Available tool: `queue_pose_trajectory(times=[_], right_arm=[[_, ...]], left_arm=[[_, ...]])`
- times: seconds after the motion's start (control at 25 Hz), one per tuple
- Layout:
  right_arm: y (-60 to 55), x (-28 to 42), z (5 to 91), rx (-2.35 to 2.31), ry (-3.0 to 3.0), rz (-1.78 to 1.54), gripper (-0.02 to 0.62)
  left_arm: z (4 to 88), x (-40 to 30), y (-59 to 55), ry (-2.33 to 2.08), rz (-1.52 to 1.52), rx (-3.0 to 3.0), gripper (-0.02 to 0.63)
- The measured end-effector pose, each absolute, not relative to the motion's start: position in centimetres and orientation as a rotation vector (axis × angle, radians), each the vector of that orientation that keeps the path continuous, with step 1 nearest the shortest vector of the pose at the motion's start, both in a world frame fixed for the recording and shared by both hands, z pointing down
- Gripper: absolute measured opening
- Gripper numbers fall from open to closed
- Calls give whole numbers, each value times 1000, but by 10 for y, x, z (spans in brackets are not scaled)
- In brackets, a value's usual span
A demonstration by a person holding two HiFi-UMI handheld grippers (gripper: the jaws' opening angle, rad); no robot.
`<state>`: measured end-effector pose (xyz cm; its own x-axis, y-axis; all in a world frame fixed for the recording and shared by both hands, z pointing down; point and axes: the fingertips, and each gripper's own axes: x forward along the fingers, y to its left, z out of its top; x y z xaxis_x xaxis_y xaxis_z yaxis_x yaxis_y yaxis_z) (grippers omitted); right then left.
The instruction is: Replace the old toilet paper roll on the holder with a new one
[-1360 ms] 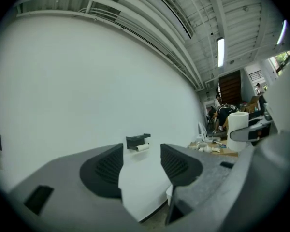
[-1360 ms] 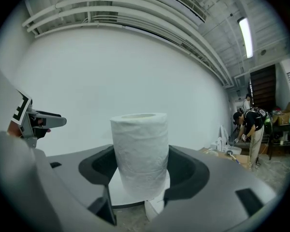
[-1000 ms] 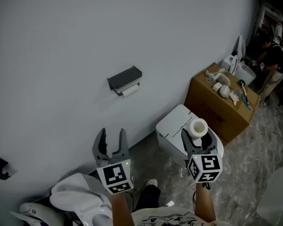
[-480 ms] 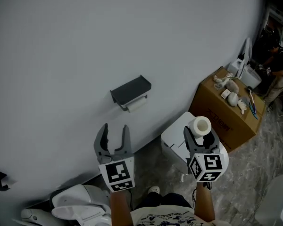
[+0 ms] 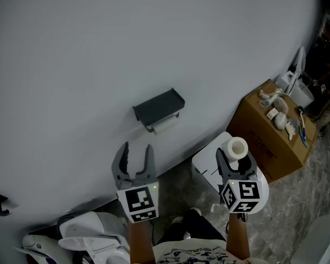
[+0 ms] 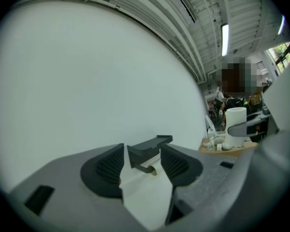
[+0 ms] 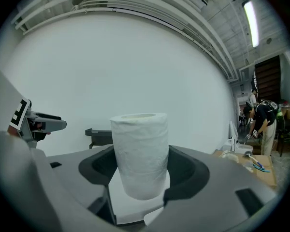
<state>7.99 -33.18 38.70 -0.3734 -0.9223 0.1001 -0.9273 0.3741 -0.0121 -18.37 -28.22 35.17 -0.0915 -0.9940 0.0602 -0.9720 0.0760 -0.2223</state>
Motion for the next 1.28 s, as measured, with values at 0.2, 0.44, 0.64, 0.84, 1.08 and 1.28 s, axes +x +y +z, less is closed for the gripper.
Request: queue_pose_trajectory(times=[0.2,0.44,0.64,0.84,1.08,1.28], right_arm=[[-359,82,384,1662,-2562,102,308],[-383,81,386,1618,-2579,111,308],[-391,79,393,1592,-2583,124,308],[-399,84,402,1589,-2580,159,308],[-406,91,411,1586,-2570,193,308],[-409,99,415,1602,-2553,199,308]], left_arm=[[346,-181,-297,2259,-317,-1987,224],[345,-178,-313,2284,-342,-1941,224],[351,-178,-321,2260,-460,-1910,224],[374,-168,-333,2150,-742,-1890,225],[403,-155,-347,1979,-1123,-1778,225],[422,-150,-358,1847,-1378,-1632,225]])
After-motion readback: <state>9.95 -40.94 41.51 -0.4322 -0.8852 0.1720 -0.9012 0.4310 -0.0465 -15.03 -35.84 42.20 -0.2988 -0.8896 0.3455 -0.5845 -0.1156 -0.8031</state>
